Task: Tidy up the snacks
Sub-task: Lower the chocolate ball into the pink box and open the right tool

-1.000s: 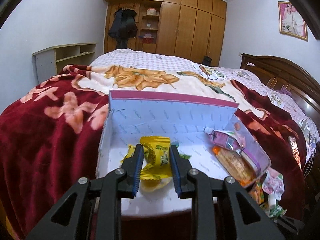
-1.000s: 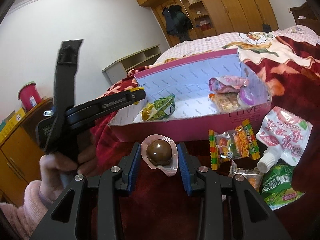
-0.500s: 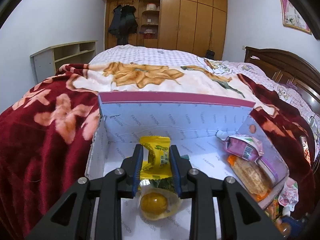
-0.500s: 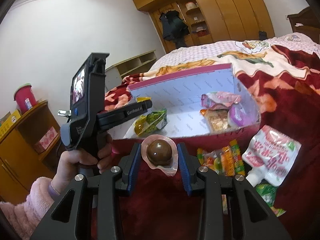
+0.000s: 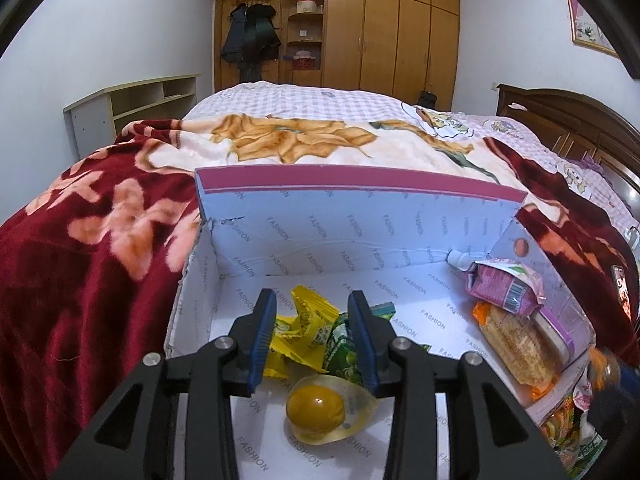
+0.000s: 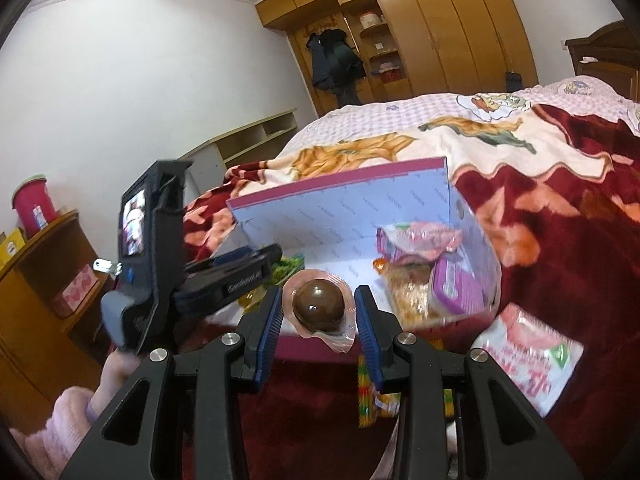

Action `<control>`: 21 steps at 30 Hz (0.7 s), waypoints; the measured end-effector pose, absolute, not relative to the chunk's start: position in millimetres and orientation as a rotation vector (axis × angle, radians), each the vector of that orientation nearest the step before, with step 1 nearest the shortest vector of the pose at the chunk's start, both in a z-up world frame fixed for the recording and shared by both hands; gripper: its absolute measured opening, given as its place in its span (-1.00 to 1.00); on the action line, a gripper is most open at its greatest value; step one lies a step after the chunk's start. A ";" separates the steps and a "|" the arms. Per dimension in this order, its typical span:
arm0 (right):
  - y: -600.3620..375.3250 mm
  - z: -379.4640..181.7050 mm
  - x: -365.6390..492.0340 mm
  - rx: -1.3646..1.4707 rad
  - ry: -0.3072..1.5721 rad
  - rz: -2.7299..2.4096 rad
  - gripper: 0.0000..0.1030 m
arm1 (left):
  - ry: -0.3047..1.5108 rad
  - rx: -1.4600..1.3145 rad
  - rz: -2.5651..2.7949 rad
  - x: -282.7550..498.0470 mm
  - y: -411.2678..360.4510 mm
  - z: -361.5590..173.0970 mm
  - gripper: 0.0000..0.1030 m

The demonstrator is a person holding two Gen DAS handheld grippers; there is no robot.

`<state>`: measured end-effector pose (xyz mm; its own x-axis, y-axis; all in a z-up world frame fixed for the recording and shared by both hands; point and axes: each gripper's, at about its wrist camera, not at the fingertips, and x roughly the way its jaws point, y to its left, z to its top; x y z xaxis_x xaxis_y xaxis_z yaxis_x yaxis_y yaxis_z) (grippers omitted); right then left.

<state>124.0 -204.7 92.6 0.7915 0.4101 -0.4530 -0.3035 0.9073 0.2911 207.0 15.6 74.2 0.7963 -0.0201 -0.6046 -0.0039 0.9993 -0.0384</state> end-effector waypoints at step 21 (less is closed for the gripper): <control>-201.6 71.1 166.6 0.228 0.612 0.346 -0.24 | 0.647 -0.033 -0.008 206.3 14.8 74.1 -0.24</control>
<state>166.6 -201.6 71.1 0.7643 0.3819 -0.5197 -0.2484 0.9180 0.3092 206.3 14.8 74.1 0.7978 -0.0175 -0.6026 -0.0031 0.9994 -0.0331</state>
